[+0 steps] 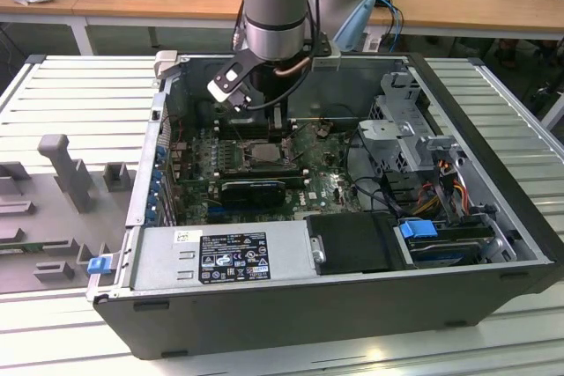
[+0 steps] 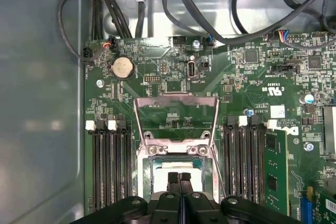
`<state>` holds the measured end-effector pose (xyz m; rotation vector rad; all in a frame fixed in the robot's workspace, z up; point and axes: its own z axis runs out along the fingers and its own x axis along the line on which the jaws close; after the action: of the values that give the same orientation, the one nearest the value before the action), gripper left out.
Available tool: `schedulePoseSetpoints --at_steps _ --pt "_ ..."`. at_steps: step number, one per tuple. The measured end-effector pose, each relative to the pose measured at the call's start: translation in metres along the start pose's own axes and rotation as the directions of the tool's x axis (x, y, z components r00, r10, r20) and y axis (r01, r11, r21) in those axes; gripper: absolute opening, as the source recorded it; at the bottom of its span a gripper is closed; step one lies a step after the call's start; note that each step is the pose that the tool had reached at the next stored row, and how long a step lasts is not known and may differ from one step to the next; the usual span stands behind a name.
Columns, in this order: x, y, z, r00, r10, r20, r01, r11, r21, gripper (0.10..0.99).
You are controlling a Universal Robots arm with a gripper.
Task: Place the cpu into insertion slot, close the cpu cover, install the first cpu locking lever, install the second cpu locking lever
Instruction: 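Close the cpu cover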
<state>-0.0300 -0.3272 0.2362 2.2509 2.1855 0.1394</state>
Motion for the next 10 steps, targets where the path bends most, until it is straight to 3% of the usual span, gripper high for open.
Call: schedulePoseSetpoints --at_steps 5,10 --pt "0.0004 0.0017 -0.0047 1.0 0.0 -0.0002 0.0 1.0 0.0 0.106" --pt "0.0007 0.0085 -0.0057 1.0 0.0 0.0001 0.0 1.0 0.0 0.106"
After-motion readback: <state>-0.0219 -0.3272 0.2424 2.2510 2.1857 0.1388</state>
